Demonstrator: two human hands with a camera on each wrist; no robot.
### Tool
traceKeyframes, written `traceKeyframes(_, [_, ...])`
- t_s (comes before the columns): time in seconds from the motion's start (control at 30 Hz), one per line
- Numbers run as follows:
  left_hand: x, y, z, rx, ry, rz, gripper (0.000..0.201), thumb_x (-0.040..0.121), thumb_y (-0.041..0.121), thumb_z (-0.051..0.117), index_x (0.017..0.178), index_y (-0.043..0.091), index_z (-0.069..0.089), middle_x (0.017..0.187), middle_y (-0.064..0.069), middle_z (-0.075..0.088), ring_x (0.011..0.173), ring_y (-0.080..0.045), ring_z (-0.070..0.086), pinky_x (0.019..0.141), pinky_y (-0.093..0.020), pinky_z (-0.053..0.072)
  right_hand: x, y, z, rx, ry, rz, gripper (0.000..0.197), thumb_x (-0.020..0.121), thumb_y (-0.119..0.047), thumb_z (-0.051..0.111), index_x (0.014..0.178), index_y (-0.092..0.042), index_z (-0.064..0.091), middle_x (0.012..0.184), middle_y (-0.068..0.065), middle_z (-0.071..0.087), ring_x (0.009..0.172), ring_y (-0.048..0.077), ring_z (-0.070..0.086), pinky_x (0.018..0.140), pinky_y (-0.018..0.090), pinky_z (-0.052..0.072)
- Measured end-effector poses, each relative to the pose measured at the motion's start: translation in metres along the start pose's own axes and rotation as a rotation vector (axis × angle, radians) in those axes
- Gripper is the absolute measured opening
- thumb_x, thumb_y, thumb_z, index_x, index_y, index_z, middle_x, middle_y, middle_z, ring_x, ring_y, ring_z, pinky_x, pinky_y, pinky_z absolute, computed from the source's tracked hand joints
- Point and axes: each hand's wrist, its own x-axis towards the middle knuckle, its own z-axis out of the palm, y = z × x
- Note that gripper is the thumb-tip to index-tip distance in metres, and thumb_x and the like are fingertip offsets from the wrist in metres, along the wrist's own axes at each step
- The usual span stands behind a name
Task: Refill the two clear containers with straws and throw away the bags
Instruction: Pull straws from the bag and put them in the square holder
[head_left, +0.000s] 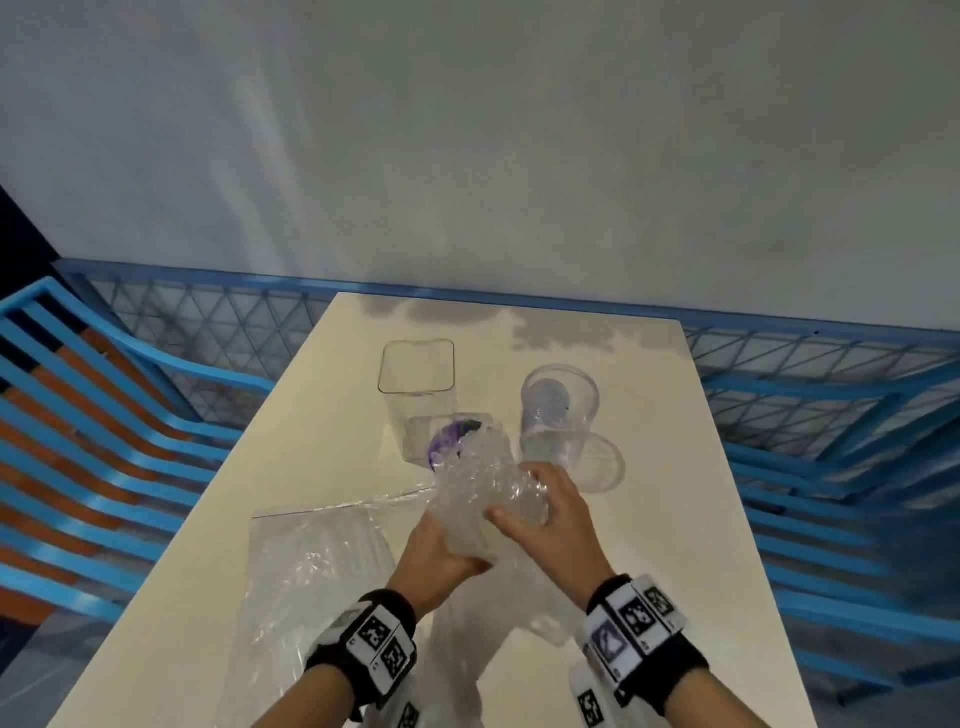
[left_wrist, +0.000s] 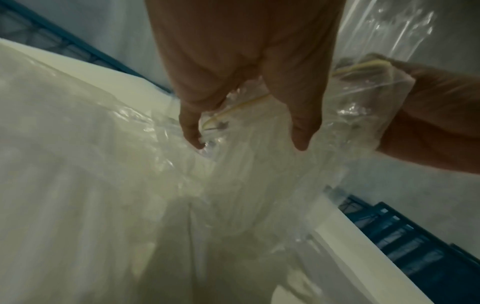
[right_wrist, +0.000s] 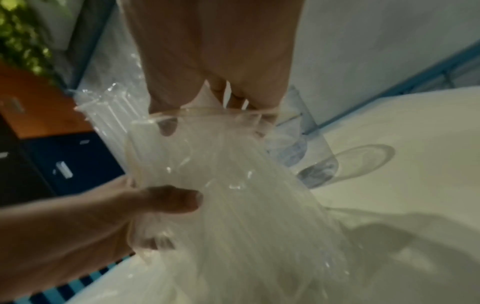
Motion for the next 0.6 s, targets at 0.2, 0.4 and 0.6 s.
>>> traceKeyframes(0.2, [0.021, -0.002, -0.058, 0.021, 0.043, 0.041, 0.054, 0.058, 0.013, 0.083, 0.108, 0.026, 0.065, 0.097, 0.008, 0.073, 0.091, -0.004, 0.068, 0.072, -0.013, 0.051, 0.021, -0.044, 0.021, 0.096, 0.046, -0.063, 0.032, 0.079, -0.025, 0.076, 0.099, -0.039, 0.056, 0.104, -0.005, 0.062, 0.100, -0.002, 0.059, 0.086, 0.011, 0.045])
traceKeyframes(0.4, [0.043, 0.005, -0.096, 0.097, 0.012, 0.104, 0.071, 0.052, 0.037, 0.080, 0.118, 0.030, 0.057, 0.110, 0.014, 0.065, 0.102, -0.002, 0.060, 0.081, -0.018, 0.047, 0.048, -0.086, 0.030, 0.188, 0.120, -0.121, 0.032, 0.085, -0.030, 0.069, 0.114, -0.019, 0.062, 0.108, -0.009, 0.068, 0.099, -0.003, 0.063, 0.084, 0.011, 0.048])
traceKeyframes(0.6, [0.049, -0.020, -0.107, 0.132, -0.042, 0.048, 0.069, 0.064, 0.012, 0.083, 0.117, 0.035, 0.046, 0.114, 0.015, 0.057, 0.114, -0.013, 0.054, 0.088, -0.018, 0.041, 0.064, -0.101, 0.039, 0.318, 0.274, -0.032, 0.019, 0.088, -0.025, 0.065, 0.106, -0.020, 0.065, 0.095, -0.011, 0.070, 0.088, -0.007, 0.063, 0.075, 0.009, 0.046])
